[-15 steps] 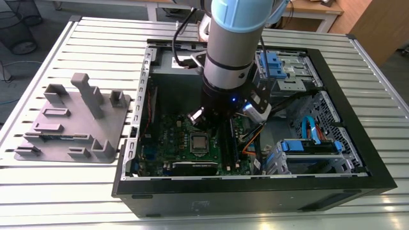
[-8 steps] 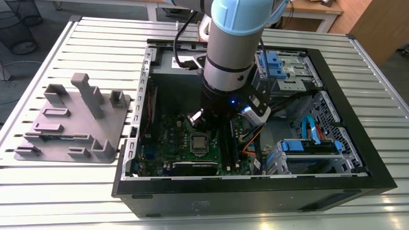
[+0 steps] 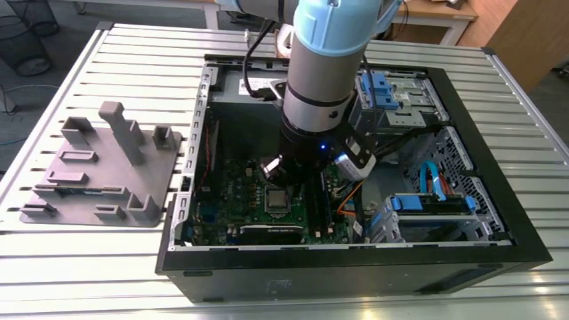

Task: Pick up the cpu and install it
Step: 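Install the first cpu locking lever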

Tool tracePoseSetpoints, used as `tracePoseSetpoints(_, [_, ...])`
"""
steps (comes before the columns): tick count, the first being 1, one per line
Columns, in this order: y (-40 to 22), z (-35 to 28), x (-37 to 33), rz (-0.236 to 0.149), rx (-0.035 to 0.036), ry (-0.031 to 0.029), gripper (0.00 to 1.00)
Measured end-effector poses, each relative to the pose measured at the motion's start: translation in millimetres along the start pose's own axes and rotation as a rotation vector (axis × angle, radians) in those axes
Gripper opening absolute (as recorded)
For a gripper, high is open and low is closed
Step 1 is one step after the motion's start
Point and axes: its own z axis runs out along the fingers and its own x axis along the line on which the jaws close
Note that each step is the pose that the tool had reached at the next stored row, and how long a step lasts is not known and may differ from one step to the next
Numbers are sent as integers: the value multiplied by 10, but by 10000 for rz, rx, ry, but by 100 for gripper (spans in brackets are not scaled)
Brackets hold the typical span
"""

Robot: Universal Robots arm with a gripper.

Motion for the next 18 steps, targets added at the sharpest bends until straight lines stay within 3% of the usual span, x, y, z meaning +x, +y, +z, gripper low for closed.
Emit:
tracePoseSetpoints(9, [-88, 22, 38, 184, 8, 14, 11])
tracePoseSetpoints(18, [-124, 57, 51, 205, 20, 21, 11])
